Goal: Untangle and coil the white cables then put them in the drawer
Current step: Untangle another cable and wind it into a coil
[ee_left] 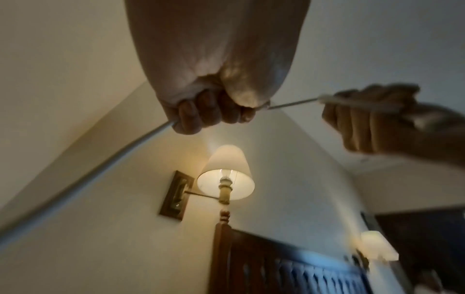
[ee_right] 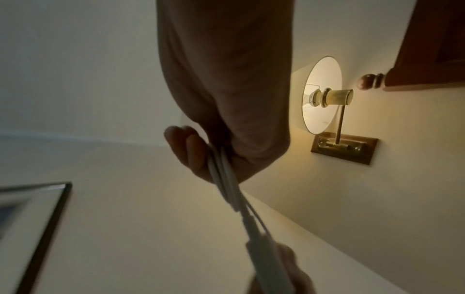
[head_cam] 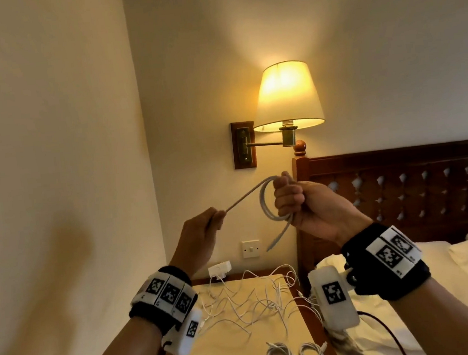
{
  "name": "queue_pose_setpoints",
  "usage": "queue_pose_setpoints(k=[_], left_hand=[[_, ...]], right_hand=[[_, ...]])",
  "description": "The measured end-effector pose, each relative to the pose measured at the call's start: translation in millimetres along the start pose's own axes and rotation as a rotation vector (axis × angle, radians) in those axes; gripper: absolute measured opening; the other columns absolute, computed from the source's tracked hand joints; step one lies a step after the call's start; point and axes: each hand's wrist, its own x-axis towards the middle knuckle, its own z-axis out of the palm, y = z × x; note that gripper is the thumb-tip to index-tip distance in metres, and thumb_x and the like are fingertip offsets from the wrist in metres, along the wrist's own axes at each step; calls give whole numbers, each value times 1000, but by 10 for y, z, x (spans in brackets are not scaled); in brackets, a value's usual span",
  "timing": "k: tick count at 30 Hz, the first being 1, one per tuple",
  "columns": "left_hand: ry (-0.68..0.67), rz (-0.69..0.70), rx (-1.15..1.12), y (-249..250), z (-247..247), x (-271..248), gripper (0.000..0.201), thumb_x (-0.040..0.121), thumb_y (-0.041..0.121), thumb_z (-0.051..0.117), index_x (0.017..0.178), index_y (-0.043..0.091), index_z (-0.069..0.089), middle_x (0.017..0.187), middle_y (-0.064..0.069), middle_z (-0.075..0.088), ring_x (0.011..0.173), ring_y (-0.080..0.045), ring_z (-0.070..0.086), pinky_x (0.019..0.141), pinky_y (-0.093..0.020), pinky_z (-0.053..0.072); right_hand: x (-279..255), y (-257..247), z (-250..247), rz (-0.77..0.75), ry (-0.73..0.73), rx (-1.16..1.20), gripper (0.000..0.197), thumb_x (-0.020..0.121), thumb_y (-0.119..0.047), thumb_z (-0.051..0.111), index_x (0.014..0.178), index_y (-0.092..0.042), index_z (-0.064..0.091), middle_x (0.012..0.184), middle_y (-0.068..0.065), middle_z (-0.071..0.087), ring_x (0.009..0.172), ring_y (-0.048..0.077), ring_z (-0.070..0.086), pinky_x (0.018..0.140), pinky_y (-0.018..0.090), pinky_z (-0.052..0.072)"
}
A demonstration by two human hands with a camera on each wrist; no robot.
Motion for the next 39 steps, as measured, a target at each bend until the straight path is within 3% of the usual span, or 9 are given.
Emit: queue_pose_setpoints(k=[3,5,9,19,22,25,29,34,39], left_hand=[[-82,-65,47,-110,94,-236,26,101,27,40,76,29,49,59,7,47,51,-8,44,51,-16,35],[-281,-75,129,-16,169,-348,29,102,22,40,76,29,50,61,7,51,50,-7,45,52,-26,45],[-503,159,276,517,203,-316,33,102,36,36,77,22,53,66,9,53,55,-7,47,57,-23,42],[-110,353,411,838,-87,189,41,96,52,32,92,20,57,71,14,50,56,-4,47,52,-16,38],[-65,313,438,737,-134,355,33,93,51,44,89,20,53,72,12,51,58,-7,49,54,-23,41],[-39,209,282,603,-117,416,47,85,65,45,89,19,54,70,13,53,60,-6,51,54,-28,47],[33,33,93,549,-51,358,60,77,66,50,117,22,59,84,7,57,69,-2,51,61,-13,41],[-84,-170,-159,547,27,291,54,84,64,42,84,18,72,74,7,65,64,-5,56,62,-27,43],[-193,-458,-586,647,25,249,38,97,43,42,88,11,61,66,3,52,57,-8,38,56,-23,35]], right_hand=[[11,-76,12,-79,99,-81,34,105,-27,31,86,-12,55,60,-5,47,50,6,48,48,18,45],[50,-48,0,-122,167,-211,32,104,-29,35,87,-11,56,65,-1,51,55,9,54,53,20,50],[170,148,19,-221,218,-651,33,104,-29,39,92,-7,59,74,6,64,70,19,66,66,27,53],[139,274,63,-197,133,-954,33,103,-20,40,91,-3,65,72,5,69,67,16,68,63,22,55],[128,287,82,-166,107,-904,32,103,-21,38,93,-3,63,70,5,67,67,18,68,64,24,56],[152,249,82,-160,138,-862,35,103,-26,38,96,-1,62,67,3,61,59,14,60,60,23,51],[197,216,83,-85,185,-805,34,102,-29,42,98,-4,65,63,1,55,53,9,50,53,19,44],[274,195,59,18,138,-598,36,105,-29,37,84,-8,56,55,-4,37,46,8,33,46,19,33],[358,194,51,3,216,-548,36,104,-29,39,78,-10,55,51,-6,36,44,7,31,47,20,29]])
